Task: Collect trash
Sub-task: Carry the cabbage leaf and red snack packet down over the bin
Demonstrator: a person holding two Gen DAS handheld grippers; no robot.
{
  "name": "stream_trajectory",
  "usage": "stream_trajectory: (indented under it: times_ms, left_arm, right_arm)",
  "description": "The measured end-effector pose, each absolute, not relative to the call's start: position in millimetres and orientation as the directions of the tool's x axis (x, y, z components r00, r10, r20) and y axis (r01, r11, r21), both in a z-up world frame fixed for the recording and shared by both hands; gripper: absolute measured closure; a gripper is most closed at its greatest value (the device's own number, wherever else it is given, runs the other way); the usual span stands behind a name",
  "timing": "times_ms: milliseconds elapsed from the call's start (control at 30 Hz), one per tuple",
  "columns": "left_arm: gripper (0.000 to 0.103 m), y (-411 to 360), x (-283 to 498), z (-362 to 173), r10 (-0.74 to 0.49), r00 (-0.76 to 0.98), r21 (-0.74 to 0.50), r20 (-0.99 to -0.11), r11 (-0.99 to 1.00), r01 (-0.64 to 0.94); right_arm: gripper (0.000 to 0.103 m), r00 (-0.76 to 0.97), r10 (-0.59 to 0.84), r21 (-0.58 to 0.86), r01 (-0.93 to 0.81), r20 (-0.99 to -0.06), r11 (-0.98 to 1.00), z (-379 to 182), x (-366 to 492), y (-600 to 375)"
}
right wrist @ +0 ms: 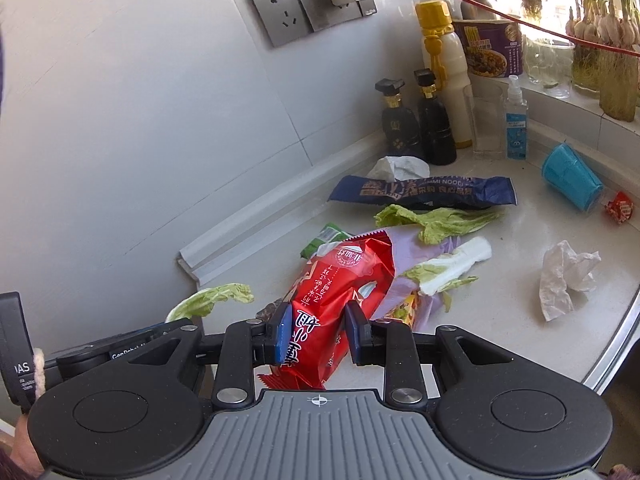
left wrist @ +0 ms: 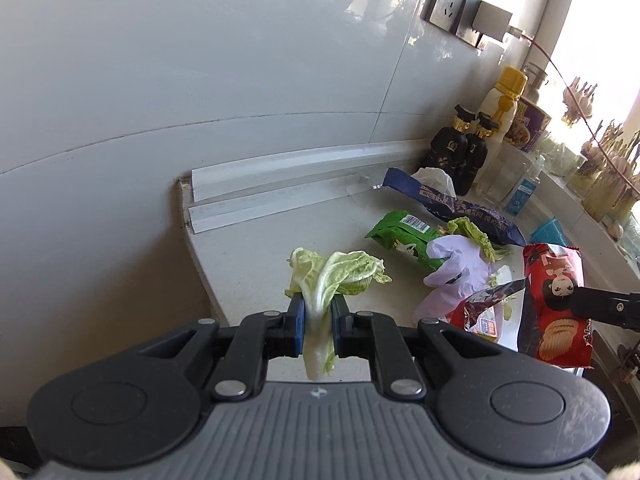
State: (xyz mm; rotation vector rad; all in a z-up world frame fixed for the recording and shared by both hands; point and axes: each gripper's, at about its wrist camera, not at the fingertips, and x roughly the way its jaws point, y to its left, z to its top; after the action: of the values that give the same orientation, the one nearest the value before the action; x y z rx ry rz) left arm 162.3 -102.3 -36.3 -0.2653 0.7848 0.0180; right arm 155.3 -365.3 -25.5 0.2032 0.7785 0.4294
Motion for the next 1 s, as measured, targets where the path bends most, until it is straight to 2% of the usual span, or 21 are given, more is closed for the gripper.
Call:
stream_trajectory:
  times_ms: [267,600,1000]
  left_arm:
    - [0.091,-90.0,139.1,-34.8,-0.074,0.716,-0.259,-0.694,0.954,-0.153]
    - [0.091,-63.0,104.3,-46.4,-0.035,0.707,-0.282,-0.706,0.93,-0.236]
    - [0.091,-19.4,63.4,-86.6,0.021,0.624,-0.283,-0.781,0.879,-0.383]
  right_arm:
    - [0.077,0.567,0.543,0.434,-0.329,-0.62,0.839,-26.0,146.0,-364.0]
    - [0.077,0.504,0.569,0.397,-0.413,-0.65,0.82,-32.8,128.7,-322.4]
    - [0.077,0.36,0.607,0.351,-0.566,-0.709,0.746,-69.5,104.5,-239.2]
